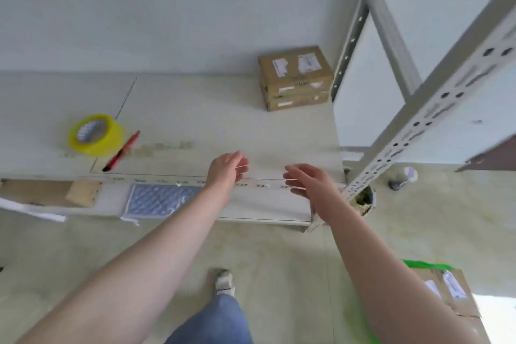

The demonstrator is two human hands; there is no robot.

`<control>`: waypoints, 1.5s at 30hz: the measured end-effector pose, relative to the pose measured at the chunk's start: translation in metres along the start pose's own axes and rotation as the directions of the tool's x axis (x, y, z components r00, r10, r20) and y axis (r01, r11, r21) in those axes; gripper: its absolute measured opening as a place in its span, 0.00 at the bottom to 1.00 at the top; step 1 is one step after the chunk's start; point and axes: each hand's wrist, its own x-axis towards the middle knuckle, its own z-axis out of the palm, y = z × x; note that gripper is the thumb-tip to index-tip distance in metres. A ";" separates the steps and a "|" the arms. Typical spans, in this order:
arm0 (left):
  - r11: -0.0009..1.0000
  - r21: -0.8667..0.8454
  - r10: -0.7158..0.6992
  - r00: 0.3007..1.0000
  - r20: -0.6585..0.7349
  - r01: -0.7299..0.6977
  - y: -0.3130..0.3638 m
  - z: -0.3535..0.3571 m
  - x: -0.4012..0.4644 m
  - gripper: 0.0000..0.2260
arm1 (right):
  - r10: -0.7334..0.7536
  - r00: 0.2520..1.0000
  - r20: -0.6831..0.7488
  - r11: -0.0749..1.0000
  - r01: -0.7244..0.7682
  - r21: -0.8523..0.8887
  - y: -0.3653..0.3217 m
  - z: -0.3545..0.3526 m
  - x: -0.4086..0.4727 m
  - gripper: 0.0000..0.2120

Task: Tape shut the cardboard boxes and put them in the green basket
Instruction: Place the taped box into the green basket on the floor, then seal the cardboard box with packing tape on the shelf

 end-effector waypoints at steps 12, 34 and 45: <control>0.989 0.144 -0.006 0.989 0.151 -0.016 0.112 0.002 0.127 0.12 | -0.012 0.860 -0.510 1.000 0.025 0.018 -0.100 0.012 0.131 0.39; 0.827 0.348 0.469 0.883 0.005 -0.441 0.128 0.031 0.170 0.32 | -0.351 0.812 -0.466 0.936 0.300 -0.182 -0.144 0.031 0.177 0.25; 0.976 -0.167 0.085 0.953 -0.290 -0.138 0.137 -0.139 0.147 0.26 | -0.240 0.925 -0.294 0.951 0.285 0.123 -0.149 0.155 0.143 0.31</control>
